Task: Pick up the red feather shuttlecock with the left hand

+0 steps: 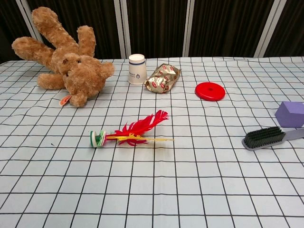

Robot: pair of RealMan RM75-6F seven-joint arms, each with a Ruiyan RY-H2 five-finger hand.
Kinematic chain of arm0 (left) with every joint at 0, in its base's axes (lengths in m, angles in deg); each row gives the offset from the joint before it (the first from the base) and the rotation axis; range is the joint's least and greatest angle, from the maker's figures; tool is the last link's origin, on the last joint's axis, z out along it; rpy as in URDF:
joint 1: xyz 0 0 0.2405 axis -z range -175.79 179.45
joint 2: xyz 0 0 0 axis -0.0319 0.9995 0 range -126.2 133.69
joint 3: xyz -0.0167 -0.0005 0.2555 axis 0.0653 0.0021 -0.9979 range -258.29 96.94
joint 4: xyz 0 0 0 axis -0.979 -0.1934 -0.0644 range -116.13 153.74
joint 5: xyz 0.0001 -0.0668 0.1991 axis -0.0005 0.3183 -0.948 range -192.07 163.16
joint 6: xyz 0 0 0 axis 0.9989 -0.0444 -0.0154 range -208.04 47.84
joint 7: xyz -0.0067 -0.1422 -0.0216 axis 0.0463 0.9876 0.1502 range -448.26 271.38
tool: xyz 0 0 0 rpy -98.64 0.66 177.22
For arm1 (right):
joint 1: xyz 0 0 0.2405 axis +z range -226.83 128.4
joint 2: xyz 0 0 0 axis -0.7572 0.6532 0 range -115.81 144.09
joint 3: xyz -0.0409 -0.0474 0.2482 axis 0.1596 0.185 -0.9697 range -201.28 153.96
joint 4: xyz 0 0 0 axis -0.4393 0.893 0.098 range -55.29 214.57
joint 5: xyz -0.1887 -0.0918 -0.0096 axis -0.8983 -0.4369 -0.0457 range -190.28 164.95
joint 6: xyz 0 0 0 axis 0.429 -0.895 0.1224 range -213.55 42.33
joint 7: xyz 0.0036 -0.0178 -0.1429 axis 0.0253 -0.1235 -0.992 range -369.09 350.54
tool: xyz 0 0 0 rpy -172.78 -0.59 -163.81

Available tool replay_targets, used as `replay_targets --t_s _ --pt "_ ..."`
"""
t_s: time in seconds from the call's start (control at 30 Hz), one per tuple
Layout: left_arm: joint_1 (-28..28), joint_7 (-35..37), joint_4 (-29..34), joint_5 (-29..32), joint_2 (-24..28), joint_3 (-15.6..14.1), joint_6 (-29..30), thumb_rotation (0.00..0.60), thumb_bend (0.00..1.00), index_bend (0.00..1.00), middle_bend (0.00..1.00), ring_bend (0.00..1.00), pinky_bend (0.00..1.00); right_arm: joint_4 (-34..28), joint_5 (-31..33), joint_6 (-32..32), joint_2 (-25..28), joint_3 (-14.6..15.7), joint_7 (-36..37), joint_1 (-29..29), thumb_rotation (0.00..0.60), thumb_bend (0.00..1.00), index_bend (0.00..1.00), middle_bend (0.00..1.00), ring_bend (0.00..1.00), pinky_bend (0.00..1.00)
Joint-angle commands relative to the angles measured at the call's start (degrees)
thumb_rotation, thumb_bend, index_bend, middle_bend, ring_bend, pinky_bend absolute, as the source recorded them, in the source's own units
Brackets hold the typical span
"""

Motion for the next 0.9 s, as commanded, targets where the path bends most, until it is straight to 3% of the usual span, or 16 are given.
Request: replay_targets --t_s 0.03,0.5,0.73,0.9 --pt "0.0 -0.1 0.0 0.0 0.0 0.0 -0.1 0.600 0.08 0.00 0.00 0.00 0.00 0.0 0.0 0.0 0.0 0.0 0.0 0.0 0.600 0.34 0.00 0.00 0.00 0.00" --pt "0.5 -1.0 0.3 0.3 -0.2 0.5 -1.3 0.600 0.08 0.00 0.00 0.00 0.00 -0.3 -0.2 0.1 -0.2 0.2 -0.3 0.0 0.600 0.34 0.00 0.00 0.00 0.00" --pt "2.8 -4.3 2.8 2.3 -0.2 3.3 -3.3 0.600 0.14 0.03 0.00 0.00 0.00 -0.6 -0.2 -0.2 0.0 0.1 0.2 -0.2 0.600 0.34 0.00 0.00 0.00 0.00" --pt "6.9 -11.0 2.9 2.8 -0.8 6.0 -6.4 0.600 0.17 0.08 0.00 0.00 0.00 -0.6 -0.1 -0.1 0.1 0.1 0.5 -0.1 0.600 0.34 0.00 0.00 0.00 0.00"
